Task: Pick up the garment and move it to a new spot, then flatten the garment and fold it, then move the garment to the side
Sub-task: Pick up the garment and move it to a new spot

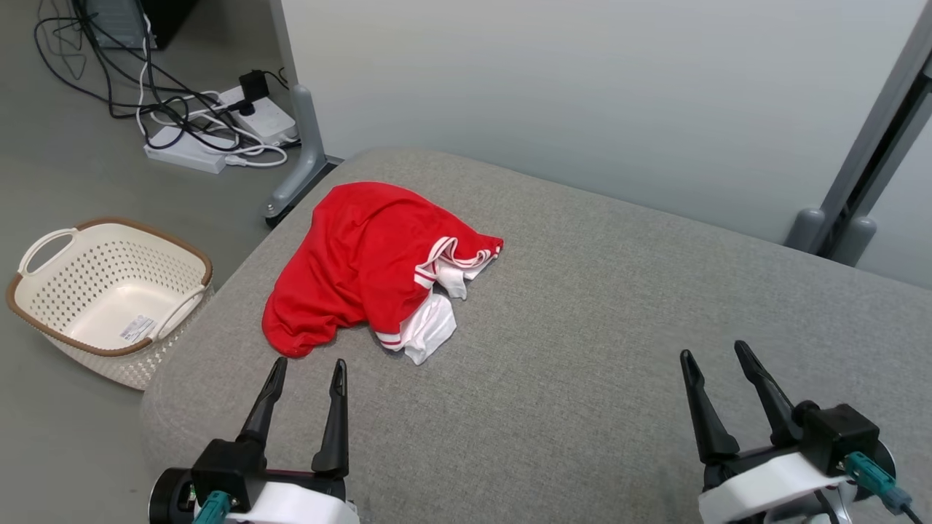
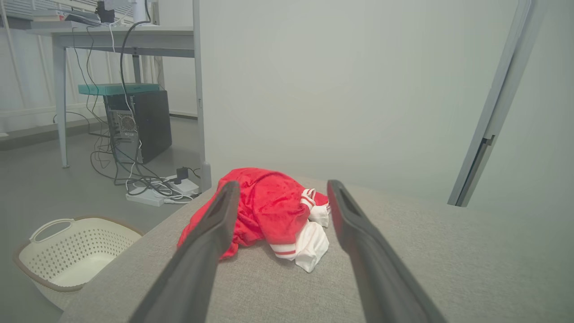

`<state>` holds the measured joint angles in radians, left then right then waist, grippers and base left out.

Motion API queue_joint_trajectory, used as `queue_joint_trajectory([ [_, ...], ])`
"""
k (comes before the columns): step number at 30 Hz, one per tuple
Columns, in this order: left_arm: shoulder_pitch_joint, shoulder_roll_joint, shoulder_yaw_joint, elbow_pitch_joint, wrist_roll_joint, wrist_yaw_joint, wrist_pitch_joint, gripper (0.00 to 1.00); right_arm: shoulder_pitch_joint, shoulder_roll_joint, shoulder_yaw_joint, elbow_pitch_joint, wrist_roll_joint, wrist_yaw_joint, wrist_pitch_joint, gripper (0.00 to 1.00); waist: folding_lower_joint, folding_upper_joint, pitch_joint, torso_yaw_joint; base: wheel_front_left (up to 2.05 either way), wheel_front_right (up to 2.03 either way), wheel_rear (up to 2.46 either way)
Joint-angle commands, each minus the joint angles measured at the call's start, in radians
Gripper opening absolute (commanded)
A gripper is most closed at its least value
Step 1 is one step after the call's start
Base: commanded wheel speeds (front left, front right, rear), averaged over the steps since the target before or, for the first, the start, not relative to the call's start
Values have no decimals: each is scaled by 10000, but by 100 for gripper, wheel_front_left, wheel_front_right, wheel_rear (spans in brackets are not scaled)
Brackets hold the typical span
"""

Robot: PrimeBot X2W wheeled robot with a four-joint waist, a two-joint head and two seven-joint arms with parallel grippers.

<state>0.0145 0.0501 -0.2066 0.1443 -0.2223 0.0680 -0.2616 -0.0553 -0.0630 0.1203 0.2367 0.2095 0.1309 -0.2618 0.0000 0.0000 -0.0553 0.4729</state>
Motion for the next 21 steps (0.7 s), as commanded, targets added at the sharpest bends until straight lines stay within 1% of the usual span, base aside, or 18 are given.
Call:
queue_joint_trajectory([
  [1,39,19,50,-84,-79,50,-41,100,-132,-133,60,75,46,-3,-48,100,0,0,69,56,0,0,0],
  [5,105,33,123,-245,-132,174,-41,100,-406,-261,393,207,118,-3,-48,100,0,0,155,123,0,0,0],
  [14,160,28,181,-354,-160,288,-41,100,-567,-349,562,325,223,-3,-48,100,0,0,191,146,0,0,0],
  [18,27,34,477,-284,-31,265,-41,100,-374,-343,418,271,279,-3,-48,100,0,0,164,127,0,0,0],
  [21,-148,21,785,-54,-50,24,-41,100,-207,-386,263,163,220,-3,-48,100,0,0,205,156,0,0,0],
])
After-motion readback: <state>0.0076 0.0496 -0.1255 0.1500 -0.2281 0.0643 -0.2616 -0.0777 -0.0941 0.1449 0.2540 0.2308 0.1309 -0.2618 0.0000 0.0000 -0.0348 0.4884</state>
